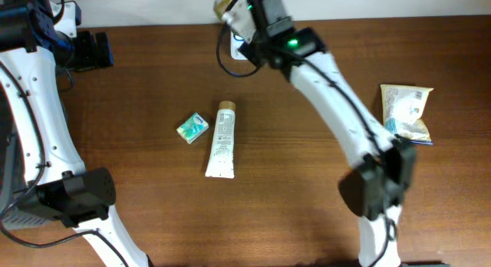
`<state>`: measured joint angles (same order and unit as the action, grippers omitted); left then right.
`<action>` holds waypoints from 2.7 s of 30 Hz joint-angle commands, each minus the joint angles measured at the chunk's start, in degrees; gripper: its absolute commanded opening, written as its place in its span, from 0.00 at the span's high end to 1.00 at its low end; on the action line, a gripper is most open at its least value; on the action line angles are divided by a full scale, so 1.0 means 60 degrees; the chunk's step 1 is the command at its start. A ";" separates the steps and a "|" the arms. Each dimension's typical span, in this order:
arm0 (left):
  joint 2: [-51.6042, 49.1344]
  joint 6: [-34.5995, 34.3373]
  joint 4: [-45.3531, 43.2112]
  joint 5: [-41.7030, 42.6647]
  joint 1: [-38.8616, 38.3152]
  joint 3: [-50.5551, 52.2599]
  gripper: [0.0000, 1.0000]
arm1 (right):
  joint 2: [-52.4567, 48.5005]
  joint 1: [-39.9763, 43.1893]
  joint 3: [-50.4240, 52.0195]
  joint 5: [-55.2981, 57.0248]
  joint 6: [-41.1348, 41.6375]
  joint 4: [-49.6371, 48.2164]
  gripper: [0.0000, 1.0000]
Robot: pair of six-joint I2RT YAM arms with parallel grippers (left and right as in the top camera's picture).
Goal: Scan the item barcode
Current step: 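Carry the green tea bottle right and set it beside the snack bag, then move the right gripper to the white tube and grasp it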
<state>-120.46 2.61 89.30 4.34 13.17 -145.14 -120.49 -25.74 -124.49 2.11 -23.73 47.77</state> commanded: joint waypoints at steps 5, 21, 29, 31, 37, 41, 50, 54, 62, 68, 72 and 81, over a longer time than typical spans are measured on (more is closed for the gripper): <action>0.0040 0.0120 -0.0011 0.0066 0.0047 -0.0157 0.01 | 0.0943 0.1300 0.0240 -0.1319 0.2911 0.4390 0.96; 0.0040 0.0120 -0.0011 0.0066 0.0047 -0.0157 0.01 | 0.0874 0.4889 0.6943 -0.0233 0.2794 0.1315 0.95; 0.0040 0.0120 -0.0011 0.0066 0.0047 -0.0157 0.01 | 0.0882 0.5865 0.6116 -0.0433 0.2386 0.1515 0.47; 0.0040 0.0120 -0.0011 0.0066 0.0047 -0.0157 0.01 | 0.0896 0.5850 0.5155 -0.0696 0.2386 0.2211 0.38; 0.0040 0.0120 -0.0011 0.0066 0.0047 -0.0157 0.01 | 0.0896 0.5217 0.2397 -0.3439 0.2714 0.3493 0.37; 0.0040 0.0120 -0.0011 0.0066 0.0047 -0.0157 0.01 | 0.0743 0.3967 0.2586 -0.5788 0.3439 0.2820 0.37; 0.0040 0.0120 -0.0011 0.0066 0.0047 -0.0157 0.01 | -0.0237 0.0765 0.4466 -0.6379 0.6116 0.0455 0.39; 0.0040 0.0120 -0.0011 0.0066 0.0047 -0.0157 0.01 | -0.0339 0.0364 0.5730 -0.7107 0.6295 -0.0736 0.39; 0.0040 0.0120 -0.0011 0.0066 0.0047 -0.0157 0.01 | -0.0339 -0.0106 0.8590 -0.7788 0.7847 -0.4838 0.48; 0.0040 0.0120 -0.0011 0.0066 0.0047 -0.0157 0.01 | -0.0339 -0.0488 0.8980 -0.7748 0.8666 -0.6193 0.57; 0.0040 0.0120 -0.0011 0.0066 0.0047 -0.0157 0.01 | -0.0339 -0.0528 0.8980 -0.7770 0.8725 -0.6193 0.89; 0.0040 0.0120 -0.0011 0.0066 0.0047 -0.0157 0.01 | 0.0871 -0.0441 0.8655 -0.6623 0.7373 -0.4878 0.96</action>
<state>-120.46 2.63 89.34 4.32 13.17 -145.14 -120.29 -28.53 -71.68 -45.67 26.28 14.81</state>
